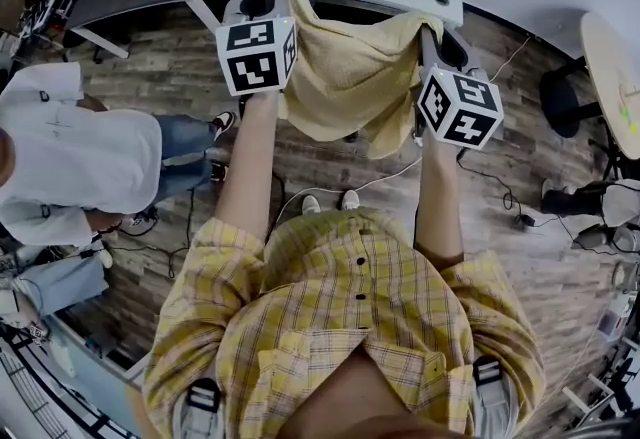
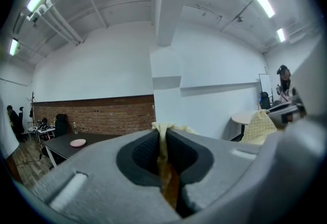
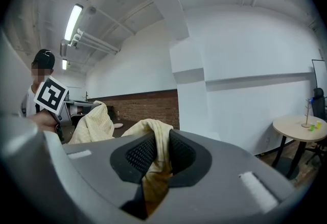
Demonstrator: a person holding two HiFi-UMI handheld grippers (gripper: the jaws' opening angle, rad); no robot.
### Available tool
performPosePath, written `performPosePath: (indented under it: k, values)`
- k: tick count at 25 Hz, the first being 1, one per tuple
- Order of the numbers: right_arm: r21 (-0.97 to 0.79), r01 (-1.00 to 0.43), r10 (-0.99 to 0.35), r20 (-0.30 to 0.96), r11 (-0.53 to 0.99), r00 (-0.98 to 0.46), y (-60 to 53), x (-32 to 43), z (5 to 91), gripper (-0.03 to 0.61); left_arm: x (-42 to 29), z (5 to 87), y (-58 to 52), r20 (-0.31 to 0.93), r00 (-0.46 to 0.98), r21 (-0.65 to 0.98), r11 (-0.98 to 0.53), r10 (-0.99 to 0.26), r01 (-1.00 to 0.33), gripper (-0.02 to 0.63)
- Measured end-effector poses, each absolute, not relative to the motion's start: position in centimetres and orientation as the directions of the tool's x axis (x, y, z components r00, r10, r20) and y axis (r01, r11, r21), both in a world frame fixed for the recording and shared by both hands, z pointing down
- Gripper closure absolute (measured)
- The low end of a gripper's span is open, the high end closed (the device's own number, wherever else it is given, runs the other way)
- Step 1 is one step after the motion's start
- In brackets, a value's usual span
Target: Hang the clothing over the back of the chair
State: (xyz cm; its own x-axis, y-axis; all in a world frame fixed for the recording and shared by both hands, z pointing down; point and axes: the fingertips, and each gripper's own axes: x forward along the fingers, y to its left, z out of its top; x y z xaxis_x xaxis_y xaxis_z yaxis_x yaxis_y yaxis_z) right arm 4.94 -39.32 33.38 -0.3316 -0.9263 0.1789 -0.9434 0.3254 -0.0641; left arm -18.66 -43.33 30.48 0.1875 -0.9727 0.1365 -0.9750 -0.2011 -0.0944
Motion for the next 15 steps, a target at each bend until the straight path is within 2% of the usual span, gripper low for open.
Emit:
performPosePath:
  k: [3, 9, 11, 13, 15]
  values:
    - [-0.058, -0.950, -0.927, 0.208, 0.307, -0.312, -40.1, 4.8, 34.6, 0.524, -18.8, 31.9, -44.3, 0.168, 0.197, -0.091, -0.214, -0.966, -0.973, 0.597]
    - [-0.067, -0.955, -0.918, 0.266, 0.288, -0.295, -41.9, 5.2, 36.7, 0.446, -18.6, 33.1, -46.3, 0.235, 0.244, -0.069, -0.266, -0.941, -0.961, 0.585]
    - [-0.075, -0.955, -0.914, 0.275, 0.288, -0.297, -42.3, 5.2, 37.0, 0.428, -18.5, 33.4, -47.0, 0.253, 0.255, -0.071, -0.281, -0.933, -0.957, 0.556]
    - [-0.086, -0.953, -0.912, 0.278, 0.290, -0.302, -42.7, 5.1, 37.1, 0.399, -18.8, 33.5, -47.5, 0.262, 0.260, -0.066, -0.286, -0.929, -0.956, 0.498]
    - [-0.116, -0.948, -0.909, 0.270, 0.297, -0.318, -43.0, 5.0, 37.0, 0.377, -18.9, 33.6, -47.9, 0.265, 0.275, -0.050, -0.298, -0.924, -0.953, 0.477]
